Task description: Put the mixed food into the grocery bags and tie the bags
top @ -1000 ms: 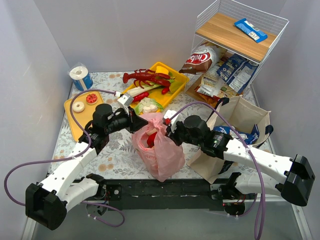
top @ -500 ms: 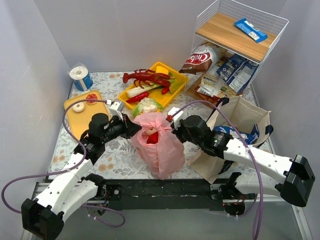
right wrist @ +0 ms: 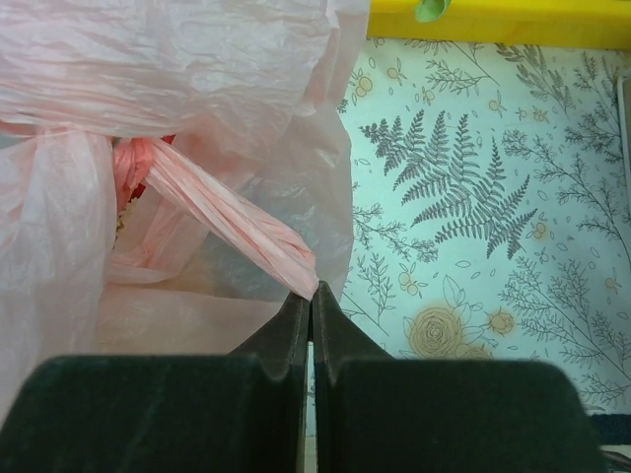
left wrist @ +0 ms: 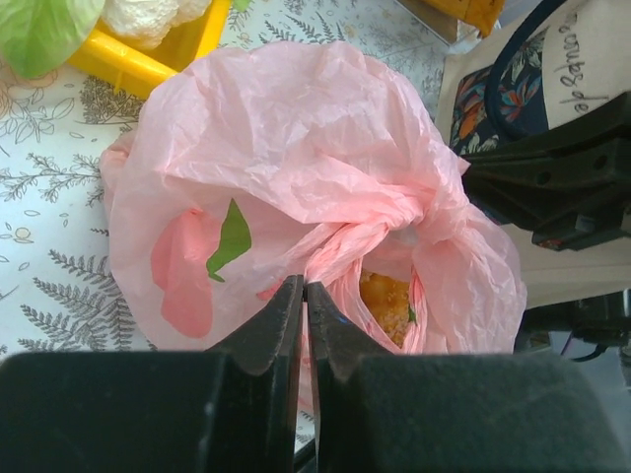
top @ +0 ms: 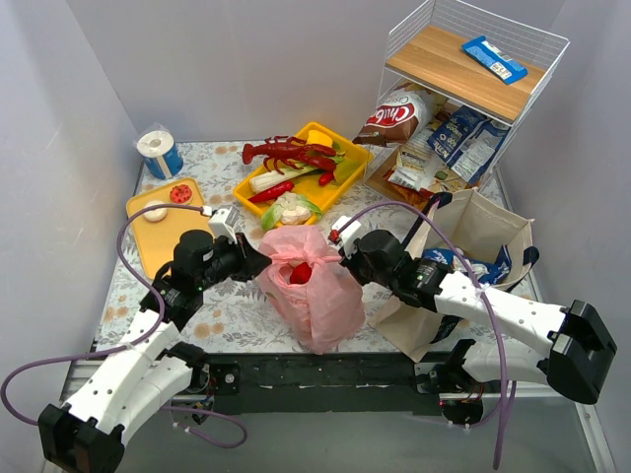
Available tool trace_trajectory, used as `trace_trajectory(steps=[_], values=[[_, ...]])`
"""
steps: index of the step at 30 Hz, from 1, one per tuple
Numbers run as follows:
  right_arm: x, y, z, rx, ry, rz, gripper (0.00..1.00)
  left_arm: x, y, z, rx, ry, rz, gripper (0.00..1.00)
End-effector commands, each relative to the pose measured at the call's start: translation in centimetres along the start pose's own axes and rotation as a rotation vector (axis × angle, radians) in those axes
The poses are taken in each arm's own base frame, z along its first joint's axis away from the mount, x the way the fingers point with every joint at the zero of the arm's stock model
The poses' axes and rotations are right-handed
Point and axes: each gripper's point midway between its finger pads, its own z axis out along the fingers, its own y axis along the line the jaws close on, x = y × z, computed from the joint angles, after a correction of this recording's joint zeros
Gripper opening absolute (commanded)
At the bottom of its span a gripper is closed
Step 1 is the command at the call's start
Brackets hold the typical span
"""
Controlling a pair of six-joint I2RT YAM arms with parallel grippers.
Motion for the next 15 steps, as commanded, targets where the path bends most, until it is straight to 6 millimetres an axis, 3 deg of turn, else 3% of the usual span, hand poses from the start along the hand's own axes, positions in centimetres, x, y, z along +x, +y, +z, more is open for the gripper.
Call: trace_trajectory(steps=[1, 2, 3, 7, 10, 15], values=[[-0.9, -0.1, 0.1, -0.016, -0.021, -0.01, 0.01, -2.4, -2.6, -1.1, 0.1, -0.051, 0.088, 0.11], [-1.3, 0.1, 0.2, -0.03, -0.039, -0.012, 0.01, -2.5, -3.2, -1.3, 0.132, -0.049, 0.107, 0.18], [-1.5, 0.6, 0.2, -0.058, -0.05, -0.016, 0.01, -2.8, -3.5, -1.4, 0.145, -0.053, 0.128, 0.39], [-2.2, 1.2, 0.1, -0.093, -0.08, -0.018, 0.01, -2.5, -3.9, -0.9, 0.174, -0.012, 0.17, 0.66], [-2.3, 1.4, 0.0, -0.107, -0.083, -0.017, 0.01, -2.6, -4.3, -0.2, 0.207, 0.022, 0.215, 0.77], [-2.4, 1.4, -0.3, -0.112, -0.09, -0.017, 0.01, -2.3, -3.8, 1.5, 0.212, 0.106, 0.263, 0.79]])
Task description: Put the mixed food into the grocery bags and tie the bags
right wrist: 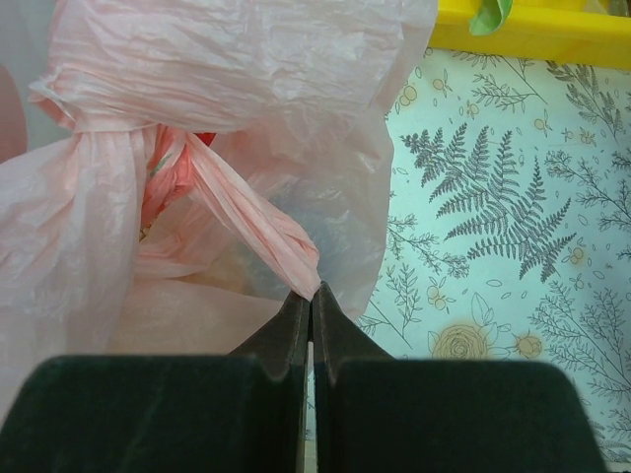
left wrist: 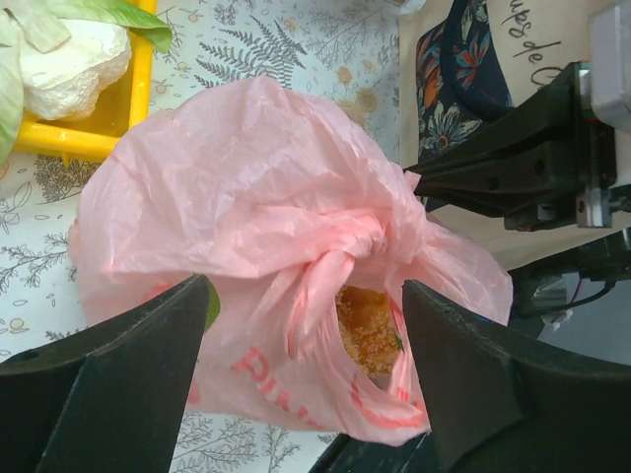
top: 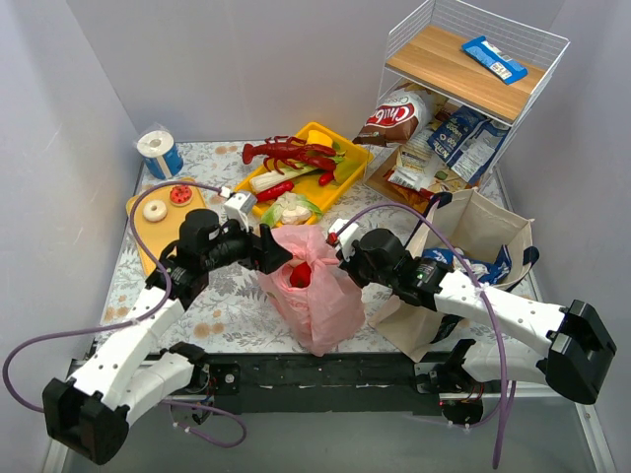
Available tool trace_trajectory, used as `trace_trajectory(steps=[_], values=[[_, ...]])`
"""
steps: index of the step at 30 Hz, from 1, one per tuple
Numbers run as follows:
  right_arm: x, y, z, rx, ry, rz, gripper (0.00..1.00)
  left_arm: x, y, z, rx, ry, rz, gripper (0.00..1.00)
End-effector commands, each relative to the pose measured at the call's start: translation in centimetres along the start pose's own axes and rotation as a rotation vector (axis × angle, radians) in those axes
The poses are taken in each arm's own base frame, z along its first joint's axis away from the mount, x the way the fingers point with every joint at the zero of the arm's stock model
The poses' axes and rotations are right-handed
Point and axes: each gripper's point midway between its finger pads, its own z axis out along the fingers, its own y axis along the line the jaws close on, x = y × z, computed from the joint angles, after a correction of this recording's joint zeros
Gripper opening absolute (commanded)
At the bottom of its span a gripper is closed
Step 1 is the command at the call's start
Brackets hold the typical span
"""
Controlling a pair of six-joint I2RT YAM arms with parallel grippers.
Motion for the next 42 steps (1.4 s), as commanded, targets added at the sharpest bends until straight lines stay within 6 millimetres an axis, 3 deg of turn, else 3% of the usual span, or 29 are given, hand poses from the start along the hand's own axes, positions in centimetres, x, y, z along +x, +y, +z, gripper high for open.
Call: trace_trajectory(steps=[1, 4, 8, 15, 16, 17, 22, 26, 29, 31, 34, 35, 36, 38, 39, 41, 42], values=[[-2.4, -0.1, -0.6, -0.005, -0.085, -0.004, 0.01, -0.6, -0.4, 0.8, 0.054, 0.058, 0.088, 0.79], [-2.4, -0.3, -0.7, 0.005, -0.09, -0.003, 0.01, 0.4, -0.2, 1.4, 0.078, 0.107, 0.079, 0.75], [-2.5, -0.4, -0.8, 0.011, -0.09, -0.001, 0.01, 0.6, -0.2, 1.3, 0.079, 0.103, 0.076, 0.61], [-2.4, -0.5, -0.6, 0.013, -0.081, -0.004, 0.01, 0.7, -0.1, 1.5, 0.083, 0.073, 0.043, 0.24], [-2.7, -0.5, -0.6, 0.015, -0.082, -0.005, 0.01, 0.7, -0.2, 1.5, 0.081, 0.068, 0.021, 0.12], [-2.8, -0.6, -0.6, 0.02, -0.08, 0.002, 0.01, 0.5, -0.2, 1.5, 0.078, 0.06, 0.017, 0.07], [-3.7, -2.5, -1.4, 0.125, -0.044, 0.032, 0.01, -1.8, 0.2, 1.0, 0.01, -0.045, 0.004, 0.02], [-8.2, -6.1, -4.1, 0.306, -0.123, 0.096, 0.01, -4.4, -0.1, 0.3, -0.022, -0.156, -0.047, 0.0], [-10.4, -8.6, -6.2, 0.441, -0.175, 0.126, 0.01, -4.7, -0.1, 0.6, -0.025, -0.177, -0.147, 0.0], [-10.2, -10.0, -6.9, 0.535, -0.168, 0.147, 0.01, -4.9, 0.6, 0.7, -0.06, -0.207, -0.201, 0.0], [-6.9, -11.5, -6.3, 0.614, -0.091, 0.198, 0.01, -4.2, 3.1, 0.1, -0.187, -0.283, -0.321, 0.0], [-5.4, -12.2, -6.1, 0.649, -0.063, 0.213, 0.01, -3.1, 4.2, 0.0, -0.233, -0.286, -0.351, 0.0], [-2.5, -13.3, -5.8, 0.693, -0.001, 0.229, 0.01, -2.7, 4.6, -0.7, -0.265, -0.304, -0.388, 0.0], [0.2, -14.6, -5.7, 0.735, 0.035, 0.304, 0.01, -1.5, 7.1, -1.7, -0.396, -0.345, -0.448, 0.0], [2.1, -16.5, -6.1, 0.784, 0.064, 0.356, 0.01, 0.3, 8.1, -2.3, -0.449, -0.329, -0.485, 0.0], [4.8, -17.6, -6.2, 0.809, 0.109, 0.412, 0.01, 1.7, 9.6, -3.3, -0.535, -0.349, -0.567, 0.0], [5.9, -18.9, -6.6, 0.846, 0.124, 0.442, 0.01, 3.6, 10.3, -3.8, -0.583, -0.318, -0.597, 0.0]])
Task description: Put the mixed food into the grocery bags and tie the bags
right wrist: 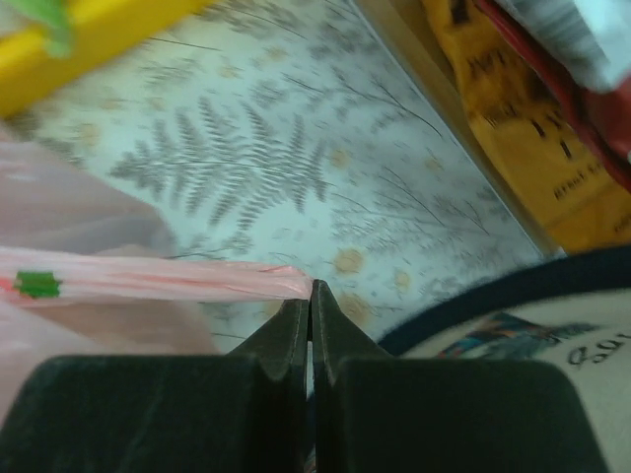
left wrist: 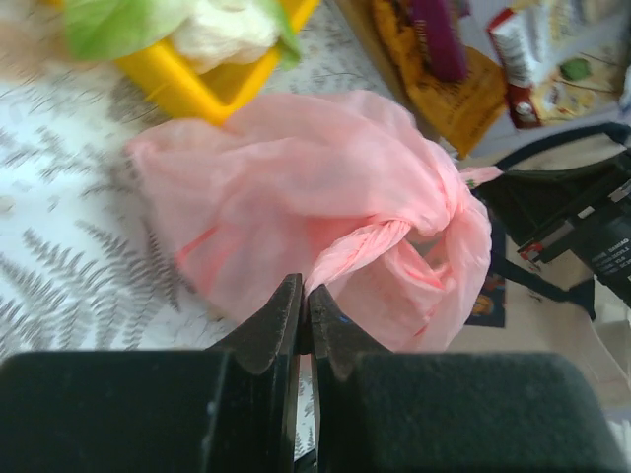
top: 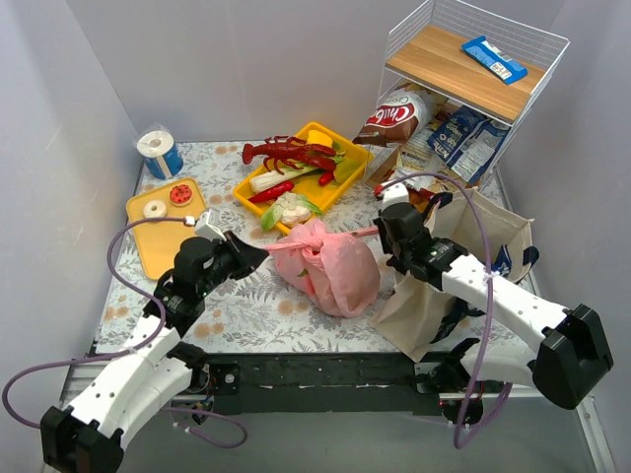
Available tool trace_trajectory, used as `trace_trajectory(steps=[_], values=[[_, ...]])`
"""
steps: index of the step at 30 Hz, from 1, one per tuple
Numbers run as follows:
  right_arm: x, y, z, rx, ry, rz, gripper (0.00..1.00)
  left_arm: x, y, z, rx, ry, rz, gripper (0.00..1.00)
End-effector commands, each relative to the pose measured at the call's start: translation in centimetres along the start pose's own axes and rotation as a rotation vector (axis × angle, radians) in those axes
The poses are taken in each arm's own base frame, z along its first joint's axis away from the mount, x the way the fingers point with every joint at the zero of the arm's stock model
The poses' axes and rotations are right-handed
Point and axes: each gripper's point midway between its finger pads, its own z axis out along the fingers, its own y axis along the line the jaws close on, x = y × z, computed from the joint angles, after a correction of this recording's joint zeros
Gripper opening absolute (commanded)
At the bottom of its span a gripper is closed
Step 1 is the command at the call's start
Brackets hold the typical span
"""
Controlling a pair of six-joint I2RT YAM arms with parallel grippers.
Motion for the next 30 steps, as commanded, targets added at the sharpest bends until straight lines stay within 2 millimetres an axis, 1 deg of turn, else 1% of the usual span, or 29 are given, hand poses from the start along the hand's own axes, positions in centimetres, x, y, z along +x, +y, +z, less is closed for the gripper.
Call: trace_trajectory(steps=[1, 2, 3, 4, 6, 7, 10, 12, 13, 15, 16, 17, 18, 19, 20, 21, 22, 24, 25, 27, 30], values=[[4.5, -10.0, 1.0, 0.355, 0.11, 0.127, 0.01, -0.3, 8.0, -2.5, -0.364, -0.166, -0.201, 0.0], [4.9, -10.9, 1.2, 0.381, 0.123, 0.14, 0.01, -0.1, 8.8, -3.0, -0.398, -0.181, -0.224, 0.0], [5.3, -11.1, 1.4, 0.387, 0.138, 0.14, 0.01, 0.1, 9.7, -3.5, -0.438, -0.189, -0.232, 0.0], [5.3, -11.3, 1.4, 0.391, 0.143, 0.143, 0.01, 0.0, 9.7, -3.9, -0.435, -0.21, -0.235, 0.0], [4.6, -11.3, 1.4, 0.383, 0.126, 0.153, 0.01, -0.6, 9.8, -4.3, -0.441, -0.235, -0.223, 0.0], [4.2, -11.4, 1.4, 0.381, 0.117, 0.158, 0.01, -1.3, 9.3, -4.4, -0.429, -0.252, -0.21, 0.0], [2.7, -11.6, 0.8, 0.384, 0.08, 0.169, 0.01, -2.8, 8.7, -4.6, -0.424, -0.291, -0.156, 0.0], [1.5, -12.3, 0.1, 0.406, 0.046, 0.169, 0.01, -4.5, 7.6, -4.7, -0.397, -0.333, -0.101, 0.0], [1.0, -12.5, -0.1, 0.412, 0.03, 0.166, 0.01, -5.1, 7.6, -4.8, -0.405, -0.358, -0.082, 0.0], [0.7, -13.1, -0.4, 0.436, 0.019, 0.159, 0.01, -6.3, 7.4, -5.0, -0.412, -0.393, -0.044, 0.0], [0.8, -13.2, -0.4, 0.437, 0.024, 0.154, 0.01, -6.8, 7.8, -5.3, -0.439, -0.422, -0.036, 0.0], [1.5, -13.6, 0.0, 0.437, 0.05, 0.157, 0.01, -7.0, 8.1, -5.4, -0.459, -0.43, -0.032, 0.0], [2.6, -13.8, 0.3, 0.434, 0.076, 0.162, 0.01, -6.8, 8.8, -5.3, -0.488, -0.428, -0.03, 0.0], [3.2, -14.0, 0.6, 0.431, 0.092, 0.177, 0.01, -6.5, 9.3, -5.3, -0.507, -0.421, -0.029, 0.0], [4.3, -14.6, 0.9, 0.43, 0.119, 0.201, 0.01, -5.9, 10.0, -5.2, -0.535, -0.403, -0.032, 0.0], [5.1, -14.8, 1.1, 0.429, 0.143, 0.206, 0.01, -4.5, 11.4, -5.0, -0.573, -0.37, -0.045, 0.0], [5.9, -15.1, 1.3, 0.431, 0.163, 0.215, 0.01, -3.6, 12.1, -4.8, -0.592, -0.361, -0.108, 0.0], [7.0, -15.6, 1.5, 0.431, 0.195, 0.234, 0.01, -0.9, 14.0, -5.0, -0.638, -0.303, -0.16, 0.0], [7.4, -15.7, 1.6, 0.433, 0.208, 0.237, 0.01, -0.6, 14.1, -5.1, -0.628, -0.313, -0.21, 0.0], [7.8, -15.8, 1.6, 0.43, 0.222, 0.24, 0.01, 0.0, 14.4, -5.3, -0.634, -0.304, -0.22, 0.0], [8.4, -15.8, 1.6, 0.431, 0.234, 0.245, 0.01, -0.1, 14.9, -5.9, -0.677, -0.312, -0.229, 0.0]])
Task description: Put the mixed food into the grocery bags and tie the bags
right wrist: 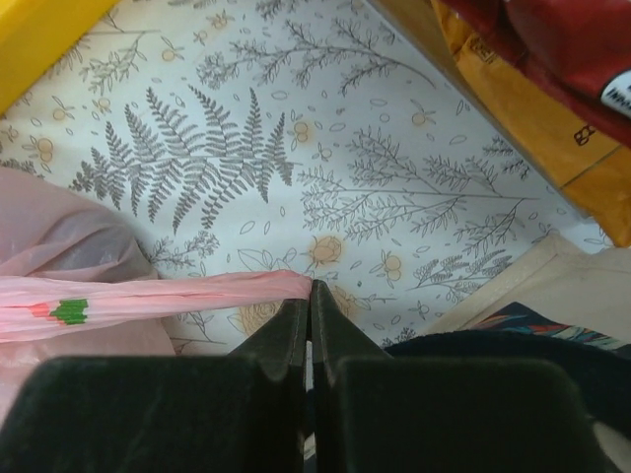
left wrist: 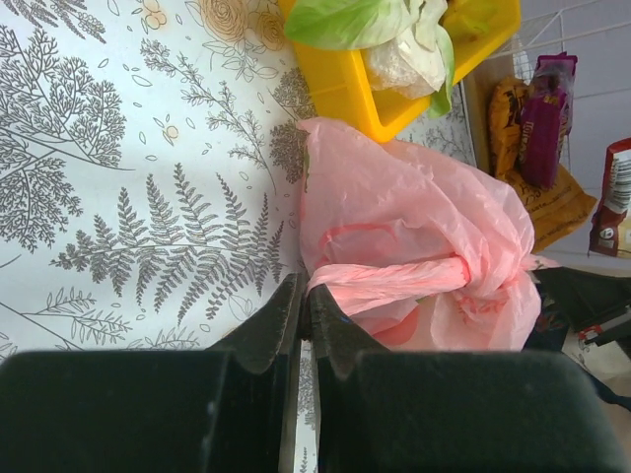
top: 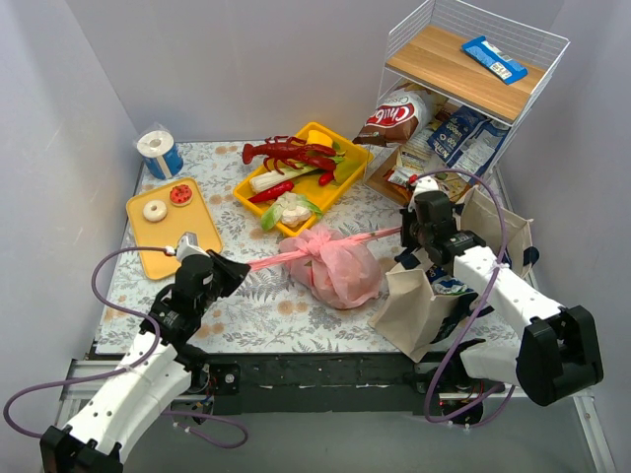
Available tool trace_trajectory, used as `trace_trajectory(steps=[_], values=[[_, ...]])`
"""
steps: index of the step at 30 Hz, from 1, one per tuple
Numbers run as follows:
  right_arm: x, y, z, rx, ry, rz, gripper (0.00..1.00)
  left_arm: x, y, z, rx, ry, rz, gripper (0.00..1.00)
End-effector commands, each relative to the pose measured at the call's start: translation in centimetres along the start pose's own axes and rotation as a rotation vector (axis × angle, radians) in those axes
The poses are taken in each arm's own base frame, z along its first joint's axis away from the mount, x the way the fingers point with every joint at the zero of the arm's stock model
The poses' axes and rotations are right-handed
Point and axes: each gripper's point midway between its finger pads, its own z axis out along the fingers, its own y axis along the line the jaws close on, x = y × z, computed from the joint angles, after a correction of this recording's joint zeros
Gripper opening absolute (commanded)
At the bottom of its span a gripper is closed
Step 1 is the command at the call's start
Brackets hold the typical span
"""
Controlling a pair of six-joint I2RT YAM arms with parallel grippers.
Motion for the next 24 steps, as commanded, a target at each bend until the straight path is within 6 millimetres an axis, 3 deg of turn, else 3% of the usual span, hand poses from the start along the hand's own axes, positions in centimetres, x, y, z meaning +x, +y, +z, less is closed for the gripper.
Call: trace_trajectory(steps=[1, 7, 9, 10, 11, 12, 13, 14, 19, 20, 22, 24], values=[[1.5, -9.9, -1.1, 0.414, 0.043, 0.005, 0.01, -4.0, 6.7, -0.9, -0.318, -0.226, 0.004, 0.0], [0.2, -8.0, -1.2, 0.29, -0.018, -0.026, 0.01, -4.5, 3.3, 0.3, -0.175, -0.201, 0.147, 0.0], [-1.4, -5.3, -1.1, 0.121, -0.084, -0.072, 0.01, -4.9, 1.1, 0.6, -0.077, -0.198, 0.248, 0.05], [-2.0, -4.2, -1.3, 0.055, -0.104, -0.127, 0.05, -4.9, 0.1, 0.6, -0.034, -0.188, 0.279, 0.14], [-2.4, -2.0, -1.6, -0.073, -0.12, -0.147, 0.16, -4.9, -1.8, 0.4, 0.044, -0.177, 0.305, 0.34], [-2.7, -1.3, -1.8, -0.118, -0.127, -0.157, 0.27, -5.0, -2.4, 0.3, 0.066, -0.174, 0.33, 0.55], [-3.5, -0.2, -2.2, -0.173, -0.147, -0.165, 0.55, -5.1, -2.7, 0.2, 0.081, -0.174, 0.374, 0.89], [-3.8, 1.0, -2.7, -0.241, -0.154, -0.172, 0.66, -5.1, -3.3, 0.1, 0.108, -0.173, 0.394, 0.98], [-7.1, 4.1, -4.9, -0.357, -0.217, -0.156, 0.8, -6.3, -4.5, -0.6, 0.132, -0.208, 0.492, 0.98], [-7.5, 5.4, -5.4, -0.393, -0.226, -0.173, 0.82, -6.5, -4.6, -0.5, 0.128, -0.212, 0.494, 0.98], [-8.9, 7.2, -6.4, -0.426, -0.251, -0.201, 0.96, -6.8, -4.9, -0.3, 0.119, -0.216, 0.484, 0.98], [-8.3, 10.7, -6.7, -0.468, -0.228, -0.272, 0.98, -6.2, -4.8, 1.0, 0.09, -0.166, 0.462, 0.98]])
